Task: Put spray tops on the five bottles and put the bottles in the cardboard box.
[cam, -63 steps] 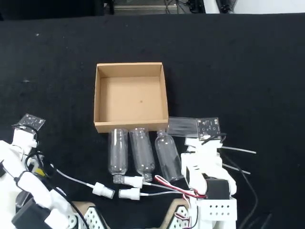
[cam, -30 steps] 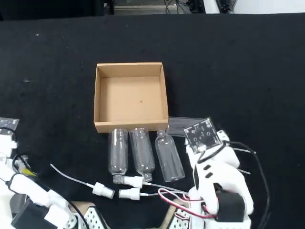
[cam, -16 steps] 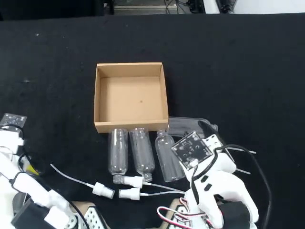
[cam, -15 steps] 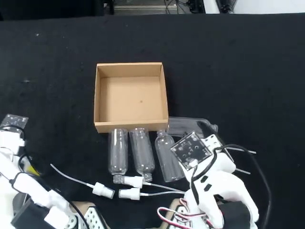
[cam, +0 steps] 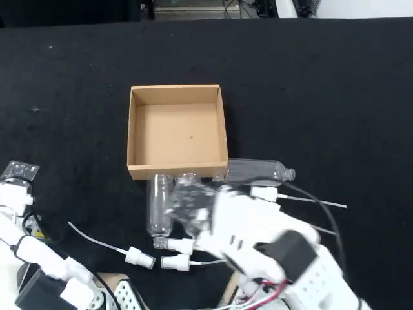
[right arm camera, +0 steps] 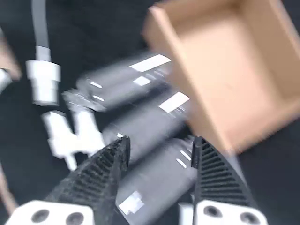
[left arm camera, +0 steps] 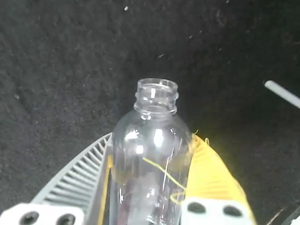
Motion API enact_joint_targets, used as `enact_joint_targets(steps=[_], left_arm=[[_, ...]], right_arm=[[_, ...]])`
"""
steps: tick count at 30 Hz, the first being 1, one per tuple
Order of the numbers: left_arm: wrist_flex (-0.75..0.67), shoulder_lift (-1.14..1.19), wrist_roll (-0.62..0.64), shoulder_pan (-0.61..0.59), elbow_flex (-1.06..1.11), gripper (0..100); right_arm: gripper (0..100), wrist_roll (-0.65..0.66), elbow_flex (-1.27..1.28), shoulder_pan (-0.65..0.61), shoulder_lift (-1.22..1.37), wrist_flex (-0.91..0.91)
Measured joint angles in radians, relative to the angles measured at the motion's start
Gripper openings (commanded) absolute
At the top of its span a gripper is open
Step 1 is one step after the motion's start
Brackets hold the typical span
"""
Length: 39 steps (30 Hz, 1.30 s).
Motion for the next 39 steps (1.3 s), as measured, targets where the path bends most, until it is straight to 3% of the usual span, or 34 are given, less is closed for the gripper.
enact_joint_targets(steps=[6, 11, 16, 26, 35, 39], left_arm=[[-0.006, 0.0, 0.025, -0.112, -0.023, 3], [-0.009, 0.0, 0.135, -0.204, -0.069, 3], [-0.008, 0.0, 0.152, -0.284, -0.137, 3], [-0.008, 0.0, 0.21, -0.39, -0.144, 3], [-0.008, 0.0, 0.562, -0.404, -0.144, 3], [-0.008, 0.0, 0.631, -0.404, -0.144, 3]], right_arm=[[21.2, -0.147, 0.068, -0.299, 0.221, -0.221], [21.2, -0.181, 0.069, -0.434, 0.39, -0.341], [21.2, -0.284, 0.069, -0.446, 0.503, -0.45], [21.2, -0.311, 0.069, -0.445, 0.623, -0.52], [21.1, -0.368, 0.069, -0.448, 0.632, -0.606], [21.1, -0.373, 0.069, -0.448, 0.637, -0.644]])
